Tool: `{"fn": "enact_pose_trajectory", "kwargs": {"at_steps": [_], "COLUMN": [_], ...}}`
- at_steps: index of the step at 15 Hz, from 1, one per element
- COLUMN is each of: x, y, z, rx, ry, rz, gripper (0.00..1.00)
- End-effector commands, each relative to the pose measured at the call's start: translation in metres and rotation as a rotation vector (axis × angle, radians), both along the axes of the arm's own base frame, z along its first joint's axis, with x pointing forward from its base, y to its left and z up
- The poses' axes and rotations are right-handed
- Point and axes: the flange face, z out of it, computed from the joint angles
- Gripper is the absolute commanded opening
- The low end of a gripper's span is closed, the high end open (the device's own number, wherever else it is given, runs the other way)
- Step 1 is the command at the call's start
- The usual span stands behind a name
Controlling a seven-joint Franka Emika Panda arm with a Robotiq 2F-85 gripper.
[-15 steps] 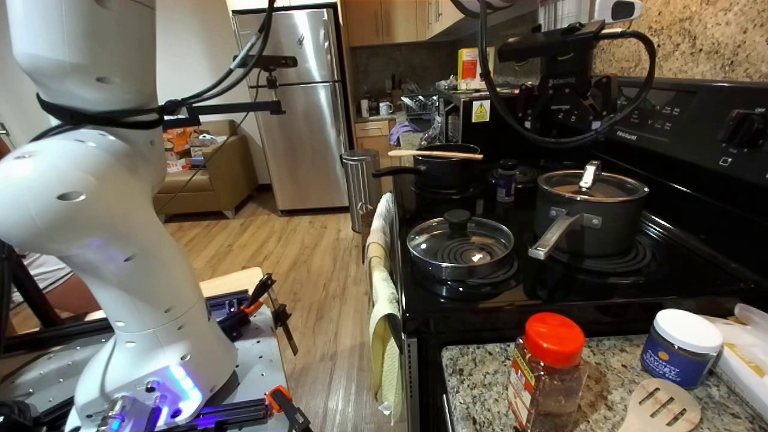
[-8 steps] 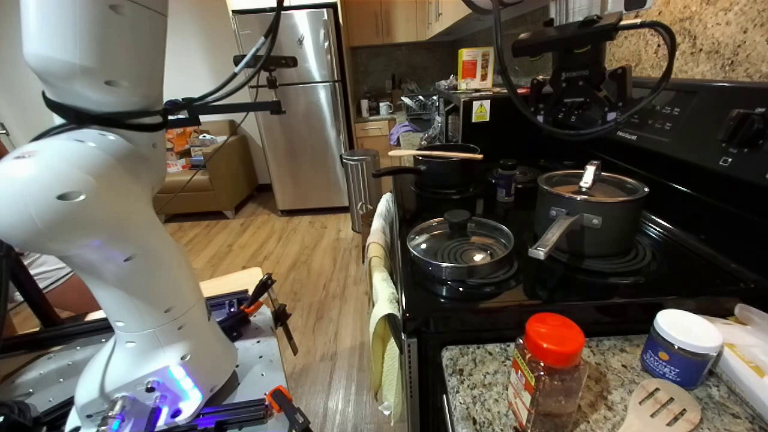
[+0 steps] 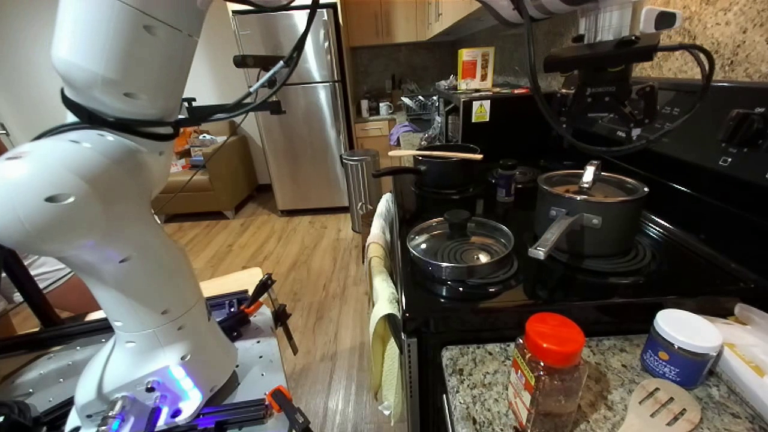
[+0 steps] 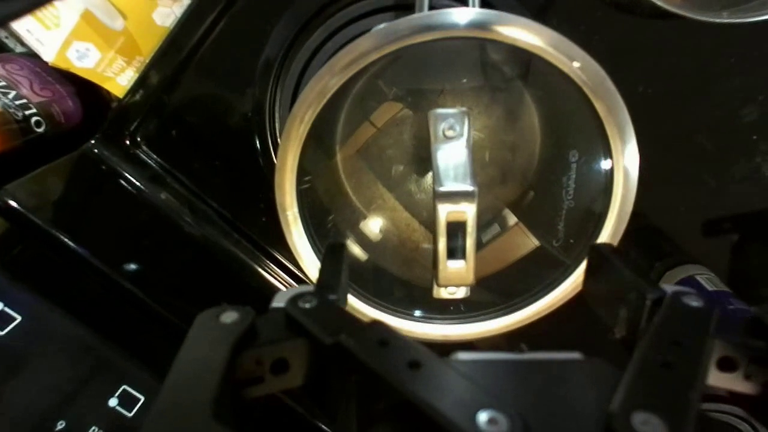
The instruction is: Take the lid off the pot on the top plate on the stove
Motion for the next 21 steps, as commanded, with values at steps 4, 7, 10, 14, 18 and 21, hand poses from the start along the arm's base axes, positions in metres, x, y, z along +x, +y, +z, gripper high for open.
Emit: {"fn": "enact_pose_trajectory", "kwargs": {"at_steps": [4, 7, 10, 14, 18, 21], "x": [0.014, 0.016, 0.019, 0.019, 0.018, 0.011], "y": [-0.010, -0.012, -0.011, -0.010, -0.008, -0.001], "z": [-0.025, -0.030, -0.030, -0.028, -0.023, -0.009], "rx": [0.082, 0.071, 0.062, 0.061, 0.064, 0.048], "ry": [0.027, 0.033, 0.033, 0.029, 0.027, 0.014], "rz": [0.029, 0.021, 0.021, 0.020, 0.011, 0.015], "gripper": [1.00, 0.74, 0.53, 0.27, 0.02, 0.05]}}
